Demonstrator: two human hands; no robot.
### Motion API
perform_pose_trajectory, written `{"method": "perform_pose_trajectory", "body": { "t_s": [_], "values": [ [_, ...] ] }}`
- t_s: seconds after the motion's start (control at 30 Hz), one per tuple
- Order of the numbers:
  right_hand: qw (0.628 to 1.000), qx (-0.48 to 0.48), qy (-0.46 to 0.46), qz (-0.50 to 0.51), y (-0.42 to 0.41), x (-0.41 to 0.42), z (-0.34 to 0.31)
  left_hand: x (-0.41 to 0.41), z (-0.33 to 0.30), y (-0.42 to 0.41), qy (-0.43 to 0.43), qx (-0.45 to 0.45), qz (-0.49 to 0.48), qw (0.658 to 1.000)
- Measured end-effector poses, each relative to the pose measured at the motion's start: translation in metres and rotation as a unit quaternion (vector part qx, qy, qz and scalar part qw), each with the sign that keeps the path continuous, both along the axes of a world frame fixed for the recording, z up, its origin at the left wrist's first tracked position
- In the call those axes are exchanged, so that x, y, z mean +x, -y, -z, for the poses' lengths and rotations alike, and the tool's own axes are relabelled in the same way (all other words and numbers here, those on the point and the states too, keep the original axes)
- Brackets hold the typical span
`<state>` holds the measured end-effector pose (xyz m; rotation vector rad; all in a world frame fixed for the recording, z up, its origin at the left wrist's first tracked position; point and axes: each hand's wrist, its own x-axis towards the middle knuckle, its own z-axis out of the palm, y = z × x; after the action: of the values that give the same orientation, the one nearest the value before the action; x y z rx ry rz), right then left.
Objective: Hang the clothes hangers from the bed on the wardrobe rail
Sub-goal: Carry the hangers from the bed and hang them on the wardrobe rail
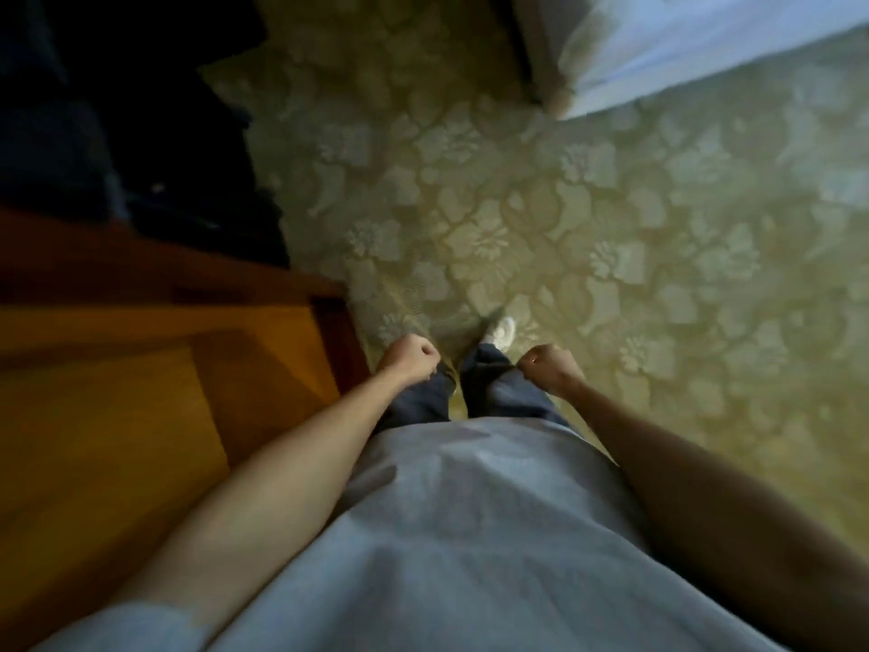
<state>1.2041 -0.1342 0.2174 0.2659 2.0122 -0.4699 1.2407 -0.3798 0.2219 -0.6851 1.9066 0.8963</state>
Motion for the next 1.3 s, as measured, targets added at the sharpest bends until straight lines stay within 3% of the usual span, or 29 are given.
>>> {"method": "perform_pose_trajectory", "body": {
  "t_s": [0.13,0.3,0.4,0.53,0.7,0.97,1.13,1.3],
  "values": [
    [0.985,0.004,-0.019,0.173,-0.082,0.006,0.001,-0.09,0.002,-0.084,-0.02,0.011,0.144,0.989],
    [0.927,0.016,-0.019,0.374,-0.156,0.038,0.01,-0.166,-0.004,-0.194,-0.032,0.014,0.282,0.959],
    [0.894,0.016,-0.003,0.447,-0.177,0.054,0.013,-0.191,-0.011,-0.242,-0.032,0.018,0.352,0.935],
    [0.867,0.01,-0.022,0.498,-0.193,0.024,0.014,-0.228,-0.015,-0.254,-0.052,-0.006,0.366,0.929],
    [0.865,-0.024,-0.093,0.493,-0.219,-0.068,0.009,-0.263,-0.01,-0.217,-0.014,-0.06,0.335,0.94],
    [0.901,-0.054,-0.144,0.405,-0.288,-0.283,0.01,-0.349,0.019,-0.182,0.062,-0.12,0.262,0.956],
    [0.915,-0.013,-0.094,0.393,-0.361,-0.363,-0.008,-0.455,0.012,-0.249,0.076,-0.118,0.244,0.96],
    [0.905,0.034,-0.057,0.421,-0.437,-0.408,-0.016,-0.59,0.01,-0.382,0.018,-0.043,0.243,0.969]
  ]
}}
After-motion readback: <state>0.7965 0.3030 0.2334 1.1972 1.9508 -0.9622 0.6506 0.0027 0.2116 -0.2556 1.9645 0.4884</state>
